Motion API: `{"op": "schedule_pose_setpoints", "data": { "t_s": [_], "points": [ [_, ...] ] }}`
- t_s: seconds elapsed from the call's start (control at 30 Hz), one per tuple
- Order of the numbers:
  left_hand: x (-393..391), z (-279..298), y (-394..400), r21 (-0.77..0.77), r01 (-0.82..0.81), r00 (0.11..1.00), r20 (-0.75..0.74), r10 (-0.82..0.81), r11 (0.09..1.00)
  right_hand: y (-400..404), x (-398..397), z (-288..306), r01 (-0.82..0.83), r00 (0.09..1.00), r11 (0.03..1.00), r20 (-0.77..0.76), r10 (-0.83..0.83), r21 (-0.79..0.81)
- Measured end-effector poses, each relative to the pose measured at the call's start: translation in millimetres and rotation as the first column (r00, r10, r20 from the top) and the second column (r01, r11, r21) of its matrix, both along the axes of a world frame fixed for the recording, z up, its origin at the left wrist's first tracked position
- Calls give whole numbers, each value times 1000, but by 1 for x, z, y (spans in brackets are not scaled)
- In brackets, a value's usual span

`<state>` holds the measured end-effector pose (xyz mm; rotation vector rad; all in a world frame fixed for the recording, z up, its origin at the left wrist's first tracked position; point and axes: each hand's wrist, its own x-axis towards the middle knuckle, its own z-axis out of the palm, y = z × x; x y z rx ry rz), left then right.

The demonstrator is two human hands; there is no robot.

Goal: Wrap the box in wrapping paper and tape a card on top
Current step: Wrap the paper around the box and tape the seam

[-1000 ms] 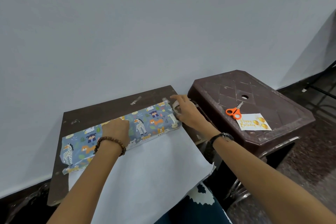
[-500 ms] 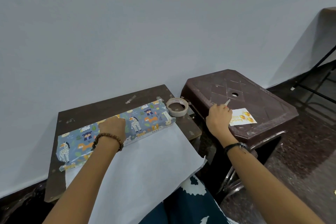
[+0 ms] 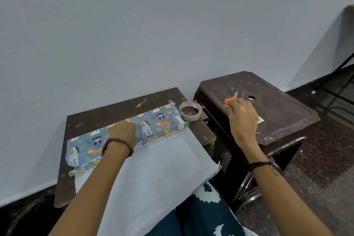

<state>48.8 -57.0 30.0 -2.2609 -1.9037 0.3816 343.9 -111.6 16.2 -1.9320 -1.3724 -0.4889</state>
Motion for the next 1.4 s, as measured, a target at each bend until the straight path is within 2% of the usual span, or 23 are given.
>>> {"op": "schedule_pose_setpoints", "data": {
  "t_s": [0.07, 0.17, 0.23, 0.33, 0.47, 0.53, 0.57, 0.63, 0.73, 0.8, 0.97, 1.13, 1.3, 1.4],
  "points": [
    [0, 1, 0, 1, 0, 1000, 0, 0, 1000, -10, -10, 2, -60, 995, 998, -83, 59, -13],
    [0, 1, -1, 1, 1, 1000, 4, -1, 1000, -22, -34, -7, -196, 966, 973, -194, 170, -122],
    [0, 2, -3, 4, 4, 1000, 6, -4, 1000, -27, -48, -19, -286, 953, 928, -172, 249, -240],
    [-2, 2, -5, 5, 9, 1000, 12, -9, 1000, -28, -55, -41, -333, 943, 850, -135, 304, -408],
    [-3, 1, -5, 11, 16, 1000, 15, -16, 1000, -23, -44, -47, -406, 914, 737, -216, 344, -540],
    [-4, 0, -5, 18, 20, 1000, 14, -20, 1000, -16, -40, -41, -410, 908, 672, -212, 360, -617],
    [-5, -1, -5, 19, 21, 1000, 14, -21, 1000, -12, -38, -36, -393, 915, 668, -196, 353, -632],
    [-6, -2, -5, 19, 24, 1000, 20, -24, 1000, 0, -37, -27, -394, 919, 721, -214, 332, -571],
    [-9, -3, -7, 24, 21, 999, 45, -23, 999, 23, -38, -16, -417, 893, 851, -318, 318, -321],
    [-12, -5, -8, 25, 19, 997, 69, -21, 999, 42, -41, -13, -417, 890, 854, -333, 313, -310],
    [-22, -7, -11, 27, 3, 985, 175, -8, 1000, 71, -48, -25, -386, 922, 803, -205, 328, -454],
    [-30, -12, -10, 16, -33, 951, 309, 26, 999, 69, -48, -39, -330, 919, 846, 63, 390, -419],
    [-30, -13, -10, 27, -35, 950, 312, 25, 999, 62, -55, -39, -225, 873, 856, 295, 389, -465],
    [-28, -12, -12, 40, -24, 954, 299, 11, 999, 62, -59, -36, -212, 853, 859, 340, 395, -465]
  ]
}}
